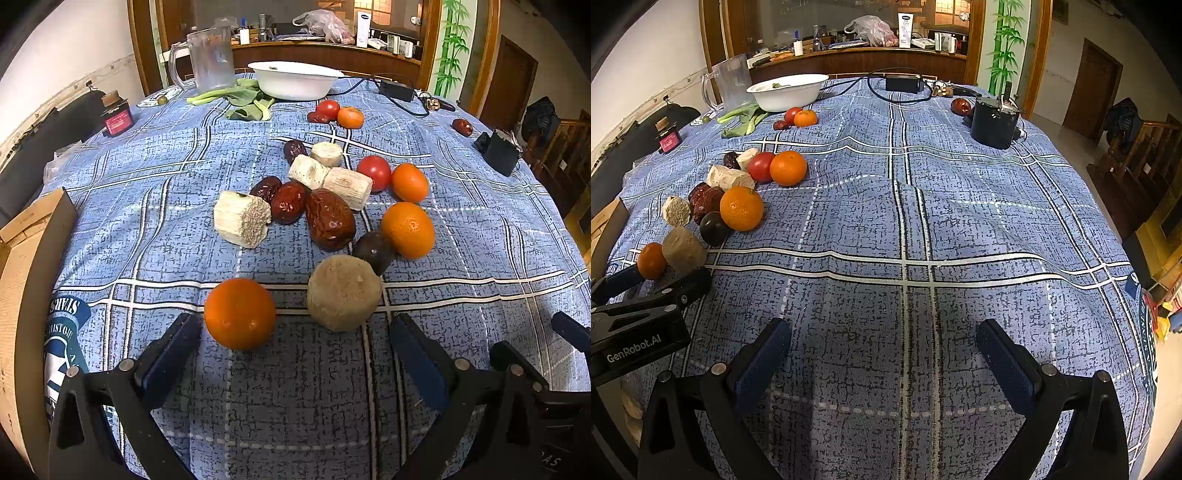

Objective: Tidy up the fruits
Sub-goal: 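Move the left tool toward the orange beside the beige rice ball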

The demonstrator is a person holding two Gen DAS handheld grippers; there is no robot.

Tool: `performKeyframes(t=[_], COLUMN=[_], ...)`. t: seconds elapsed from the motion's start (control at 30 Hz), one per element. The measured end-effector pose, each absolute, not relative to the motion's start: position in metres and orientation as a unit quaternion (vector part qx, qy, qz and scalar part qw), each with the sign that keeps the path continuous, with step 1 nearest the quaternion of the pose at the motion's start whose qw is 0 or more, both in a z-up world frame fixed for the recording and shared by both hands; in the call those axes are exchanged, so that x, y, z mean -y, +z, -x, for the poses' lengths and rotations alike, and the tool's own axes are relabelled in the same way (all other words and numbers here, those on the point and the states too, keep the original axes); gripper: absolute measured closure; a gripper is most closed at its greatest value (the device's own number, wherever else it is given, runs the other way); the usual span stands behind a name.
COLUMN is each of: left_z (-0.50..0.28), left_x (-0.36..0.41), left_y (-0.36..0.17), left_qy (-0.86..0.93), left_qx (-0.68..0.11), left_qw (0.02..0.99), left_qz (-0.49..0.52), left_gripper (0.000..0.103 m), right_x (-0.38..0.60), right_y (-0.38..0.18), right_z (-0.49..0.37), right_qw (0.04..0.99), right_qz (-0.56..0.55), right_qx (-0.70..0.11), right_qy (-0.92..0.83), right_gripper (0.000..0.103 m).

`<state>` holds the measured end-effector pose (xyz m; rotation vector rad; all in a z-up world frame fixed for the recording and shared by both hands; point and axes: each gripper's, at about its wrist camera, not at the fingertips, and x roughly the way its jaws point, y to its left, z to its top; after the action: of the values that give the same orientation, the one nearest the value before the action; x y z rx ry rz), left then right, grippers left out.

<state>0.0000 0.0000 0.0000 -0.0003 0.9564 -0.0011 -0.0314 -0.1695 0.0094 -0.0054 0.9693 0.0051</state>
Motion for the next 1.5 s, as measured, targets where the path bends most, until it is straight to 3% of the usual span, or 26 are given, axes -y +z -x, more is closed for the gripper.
performKeyframes(t=[0.8,0.83,0.9,0.97,1.03,1.13,1.5], left_z=[0.016,0.017,0.021,0.028,0.034,0.043,0.065], left_x=[-0.010,-0.014,-0.022,-0.035,-0.050,-0.069,-0.101], left_y=[0.003,0.003,0.008,0.016,0.026,0.043,0.125], left_qy=[0.012,0.015,0.014,0.010,0.011,0.019,0.058], left_qx=[-0.539,-0.551,-0.558,-0.557,-0.553,-0.534,-0.425], left_qw=[0.842,0.834,0.829,0.829,0.831,0.841,0.903], left_qz=[0.007,0.010,0.019,0.039,0.066,0.082,0.033], left_gripper=[0.000,0.001,0.013,0.033,0.038,0.038,0.038], right_x=[0.170,0.170,0.169,0.169,0.169,0.169,0.124], right_y=[0.008,0.008,0.008,0.008,0.008,0.012,0.071], right_z=[0.019,0.018,0.017,0.019,0.021,0.021,0.040], right_qw=[0.863,0.863,0.863,0.867,0.870,0.861,0.899], right_qz=[0.001,0.000,-0.001,-0.002,-0.004,-0.011,-0.001], right_qx=[-0.505,-0.506,-0.505,-0.499,-0.492,-0.507,-0.438], right_qy=[-0.004,-0.006,-0.009,-0.011,-0.014,-0.035,-0.007], right_gripper=[0.001,0.001,0.001,0.001,0.001,0.001,0.001])
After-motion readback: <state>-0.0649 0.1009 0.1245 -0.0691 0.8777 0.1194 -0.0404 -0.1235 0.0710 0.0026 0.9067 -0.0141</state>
